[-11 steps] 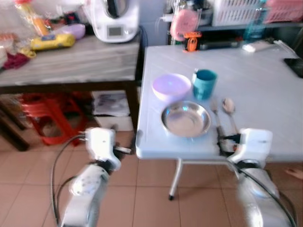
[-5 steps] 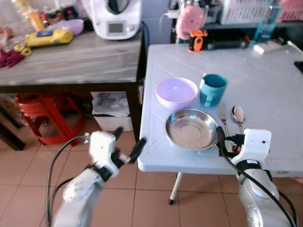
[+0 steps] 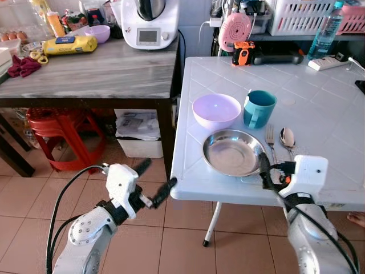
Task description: Setting the table
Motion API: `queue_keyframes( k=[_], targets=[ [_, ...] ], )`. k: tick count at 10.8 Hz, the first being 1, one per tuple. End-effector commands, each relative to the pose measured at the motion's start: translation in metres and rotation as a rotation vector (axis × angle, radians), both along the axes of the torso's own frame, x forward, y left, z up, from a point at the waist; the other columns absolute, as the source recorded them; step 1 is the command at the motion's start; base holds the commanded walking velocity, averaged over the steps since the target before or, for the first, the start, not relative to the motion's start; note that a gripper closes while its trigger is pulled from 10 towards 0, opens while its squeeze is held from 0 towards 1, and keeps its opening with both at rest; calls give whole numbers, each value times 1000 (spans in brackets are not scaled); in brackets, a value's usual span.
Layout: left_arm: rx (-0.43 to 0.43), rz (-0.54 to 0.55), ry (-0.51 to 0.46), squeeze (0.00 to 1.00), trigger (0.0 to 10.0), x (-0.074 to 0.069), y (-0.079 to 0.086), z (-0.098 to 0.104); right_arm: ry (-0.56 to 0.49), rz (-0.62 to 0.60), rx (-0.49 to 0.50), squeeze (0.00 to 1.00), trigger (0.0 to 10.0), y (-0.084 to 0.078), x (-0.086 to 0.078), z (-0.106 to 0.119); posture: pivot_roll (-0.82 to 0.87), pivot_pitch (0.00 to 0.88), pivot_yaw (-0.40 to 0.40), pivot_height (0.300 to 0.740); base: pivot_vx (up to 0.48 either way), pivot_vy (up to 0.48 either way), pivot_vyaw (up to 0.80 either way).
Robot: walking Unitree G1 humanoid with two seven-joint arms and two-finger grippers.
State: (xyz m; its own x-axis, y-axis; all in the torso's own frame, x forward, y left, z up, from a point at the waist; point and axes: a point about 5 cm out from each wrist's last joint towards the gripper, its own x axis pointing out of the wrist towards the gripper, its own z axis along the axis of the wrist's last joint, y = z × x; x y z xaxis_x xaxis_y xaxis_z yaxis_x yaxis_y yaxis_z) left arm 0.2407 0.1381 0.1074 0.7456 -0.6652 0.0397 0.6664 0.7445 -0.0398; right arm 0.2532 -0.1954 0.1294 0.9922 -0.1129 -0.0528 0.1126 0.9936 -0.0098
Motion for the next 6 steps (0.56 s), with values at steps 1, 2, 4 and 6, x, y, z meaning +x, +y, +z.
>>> queue_keyframes(
  k=[1,2,4,6],
  targets=[
    [25,-23,-11,0,10000,1,1,0,-7,7,12,0,10000,1,3,5,-87,81,51,740,0,0,0],
    [35,-36,-15,0,10000,1,1,0,3,11,2,0,10000,0,4,5,-87,82,52,740,0,0,0],
    [66,-67,-24,0,10000,-2,0,-1,12,35,21,0,10000,3,5,6,-89,86,57,740,0,0,0],
    [63,-54,-30,0,10000,-3,0,-1,21,68,19,0,10000,6,7,8,-89,88,57,740,0,0,0]
  ],
)
